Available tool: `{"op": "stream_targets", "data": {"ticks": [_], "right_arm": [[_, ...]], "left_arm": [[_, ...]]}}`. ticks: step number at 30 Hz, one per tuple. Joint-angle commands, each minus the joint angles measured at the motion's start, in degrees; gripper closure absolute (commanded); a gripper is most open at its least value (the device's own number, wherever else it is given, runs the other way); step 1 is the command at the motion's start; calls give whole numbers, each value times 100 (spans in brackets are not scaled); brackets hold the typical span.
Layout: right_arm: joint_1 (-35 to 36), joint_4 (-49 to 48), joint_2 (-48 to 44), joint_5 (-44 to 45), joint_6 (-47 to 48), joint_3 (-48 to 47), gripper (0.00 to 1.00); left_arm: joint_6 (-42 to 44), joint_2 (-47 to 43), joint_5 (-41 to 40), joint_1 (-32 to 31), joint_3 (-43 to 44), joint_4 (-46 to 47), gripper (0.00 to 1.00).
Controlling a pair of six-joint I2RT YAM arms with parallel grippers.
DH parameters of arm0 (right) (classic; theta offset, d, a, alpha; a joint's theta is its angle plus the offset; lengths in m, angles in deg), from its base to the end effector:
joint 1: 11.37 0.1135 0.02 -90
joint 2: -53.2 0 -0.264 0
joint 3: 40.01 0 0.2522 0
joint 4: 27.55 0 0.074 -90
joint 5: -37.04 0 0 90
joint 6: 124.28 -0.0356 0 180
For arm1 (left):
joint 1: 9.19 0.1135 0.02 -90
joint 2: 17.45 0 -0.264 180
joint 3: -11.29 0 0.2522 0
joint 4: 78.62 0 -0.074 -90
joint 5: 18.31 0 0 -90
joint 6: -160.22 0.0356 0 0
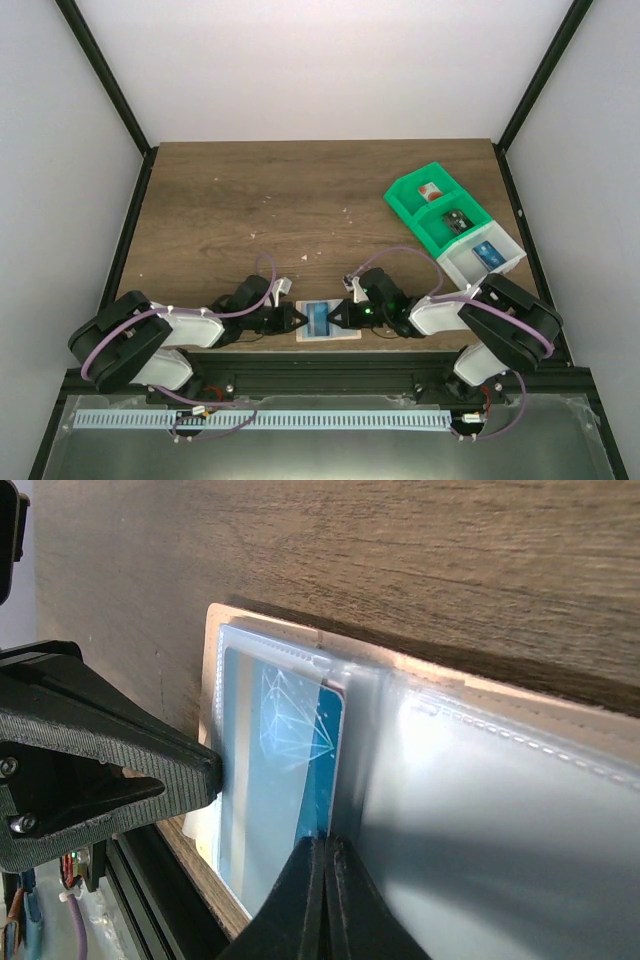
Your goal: Take the credit cards out of the card holder
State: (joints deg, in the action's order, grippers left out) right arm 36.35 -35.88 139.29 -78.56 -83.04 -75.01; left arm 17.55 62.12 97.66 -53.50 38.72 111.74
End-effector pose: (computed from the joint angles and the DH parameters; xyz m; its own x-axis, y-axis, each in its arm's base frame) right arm 0.1489 0.1867 0.1086 -0.9633 -0.0514 -0.2634 -0.2371 0.6229 0.7455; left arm 0.1365 -0.1551 0.1034 -0.9743 -0.0479 -0.2202 0.1434 0.6219 -0.7699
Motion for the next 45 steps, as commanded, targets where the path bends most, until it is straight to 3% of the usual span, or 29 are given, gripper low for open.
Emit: {"op": "stream_targets", "data": {"ticks": [1,23,36,45], "right_arm": [[16,5,-107,-18,58,137,100],[-300,174,-748,-46,131,482,100],[-343,955,-1635,442,267,568,100],[-343,1476,-2044,799,327,547,99]], "left_arm": [[94,74,-342,-21,-73,-449,100],[46,73,-381,-16,-39,-505,99],[9,158,-335,-18,122,-453,96],[106,-67,-561,-20,309,-931,92]]}}
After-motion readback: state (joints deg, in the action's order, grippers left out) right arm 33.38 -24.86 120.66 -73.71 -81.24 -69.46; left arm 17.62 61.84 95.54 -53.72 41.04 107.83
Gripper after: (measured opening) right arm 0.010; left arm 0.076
